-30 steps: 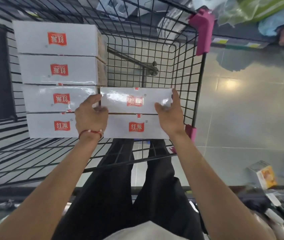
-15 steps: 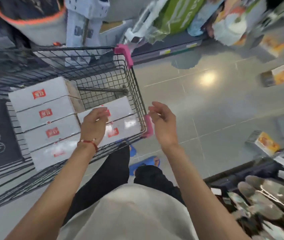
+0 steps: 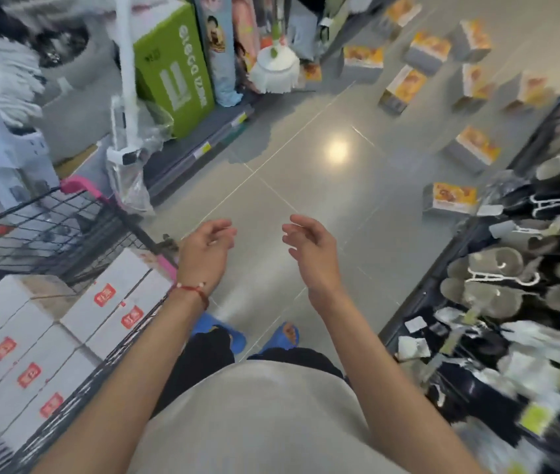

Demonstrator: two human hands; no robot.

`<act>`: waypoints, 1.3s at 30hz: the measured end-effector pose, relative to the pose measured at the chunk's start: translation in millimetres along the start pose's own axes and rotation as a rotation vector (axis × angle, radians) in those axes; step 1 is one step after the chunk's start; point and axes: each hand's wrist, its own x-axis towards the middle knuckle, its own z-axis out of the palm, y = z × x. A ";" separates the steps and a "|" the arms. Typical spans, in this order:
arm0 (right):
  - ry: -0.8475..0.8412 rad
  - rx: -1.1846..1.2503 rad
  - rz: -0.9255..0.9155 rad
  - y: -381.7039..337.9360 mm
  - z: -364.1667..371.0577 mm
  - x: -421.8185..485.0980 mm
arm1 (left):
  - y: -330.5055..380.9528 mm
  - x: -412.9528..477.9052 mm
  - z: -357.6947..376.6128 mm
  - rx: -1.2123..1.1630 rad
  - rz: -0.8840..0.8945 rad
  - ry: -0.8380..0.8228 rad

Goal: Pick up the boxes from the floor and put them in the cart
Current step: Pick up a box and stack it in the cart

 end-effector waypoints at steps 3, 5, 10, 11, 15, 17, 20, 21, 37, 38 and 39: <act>0.074 0.064 -0.020 -6.7 -48.7 0.2 | 21.1 -6.7 54.0 0.067 0.045 -0.114; 0.131 0.100 -0.024 -10.5 -80.5 1.0 | 34.3 -8.1 88.6 0.110 0.066 -0.179; 0.268 0.195 -0.021 -17.3 -145.5 16.4 | 65.1 -4.2 161.1 0.139 0.115 -0.324; 0.293 0.221 -0.012 -19.0 -156.1 22.5 | 70.6 -0.7 174.1 0.146 0.119 -0.345; 0.382 0.299 0.028 -30.2 -193.9 54.4 | 92.8 24.5 225.6 0.200 0.126 -0.431; 0.417 0.324 0.038 -41.0 -211.3 74.1 | 106.7 42.9 253.0 0.219 0.122 -0.475; 0.480 0.346 0.045 -61.7 -239.5 109.1 | 132.5 75.1 300.9 0.251 0.118 -0.541; 0.500 0.350 0.051 -69.7 -248.8 122.0 | 142.8 85.8 317.5 0.258 0.116 -0.561; 0.754 0.527 0.121 -185.4 -404.3 302.4 | 296.7 218.0 577.1 0.494 0.149 -0.827; 0.756 0.533 0.132 -185.7 -417.8 314.8 | 300.5 223.7 595.7 0.503 0.142 -0.833; 0.753 0.537 0.146 -185.6 -431.5 327.7 | 303.6 229.5 614.0 0.513 0.133 -0.834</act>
